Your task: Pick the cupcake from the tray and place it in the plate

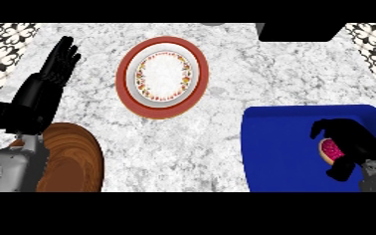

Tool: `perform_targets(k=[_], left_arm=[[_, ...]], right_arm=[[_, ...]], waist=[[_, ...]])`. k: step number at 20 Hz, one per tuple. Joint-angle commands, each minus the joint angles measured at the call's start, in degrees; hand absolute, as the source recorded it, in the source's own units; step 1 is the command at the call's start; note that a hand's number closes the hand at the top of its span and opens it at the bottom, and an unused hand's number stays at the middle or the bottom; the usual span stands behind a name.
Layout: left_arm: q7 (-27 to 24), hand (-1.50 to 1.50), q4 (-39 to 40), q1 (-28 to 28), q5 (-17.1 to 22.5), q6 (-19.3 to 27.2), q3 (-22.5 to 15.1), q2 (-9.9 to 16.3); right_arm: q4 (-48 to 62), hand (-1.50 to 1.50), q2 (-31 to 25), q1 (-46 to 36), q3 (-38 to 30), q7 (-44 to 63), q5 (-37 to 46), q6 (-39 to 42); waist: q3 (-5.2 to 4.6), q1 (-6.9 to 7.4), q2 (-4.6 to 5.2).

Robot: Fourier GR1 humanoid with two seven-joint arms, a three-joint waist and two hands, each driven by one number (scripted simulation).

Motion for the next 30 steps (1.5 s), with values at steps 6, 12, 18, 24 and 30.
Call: perform_targets(k=[6,12,18,24,30], left_arm=[[0.7,0.0,0.5,2.0,0.2,-0.6,2.3,1.5],[-1.1,0.0,0.8,3.2,0.4,0.1,4.3,1.8],[0.9,0.0,-3.1,3.5,1.6,-2.0,1.8,0.9],[2.5,0.0,0.1,-1.9,-0.6,0.2,0.0,-1.3],[2.1,0.0,2.0,-4.1,-0.6,-1.0,1.1,-0.4]], right_arm=[[-8.9,1.5,11.2,7.7,-3.5,26.4,7.5,-10.4],[-22.5,1.5,20.7,15.8,0.0,47.6,19.4,-16.6],[-39.5,1.5,30.6,16.8,16.4,58.6,34.4,-14.0],[-44.6,1.5,35.0,4.4,29.4,63.4,39.8,-11.7],[-33.6,1.5,35.2,-13.3,34.3,75.6,34.4,-13.5]], waist=[[-0.05,-2.96,-0.78],[-0.26,-3.86,-1.06],[0.03,-0.64,-0.72],[0.14,-0.25,-0.1],[0.15,1.02,0.3]])
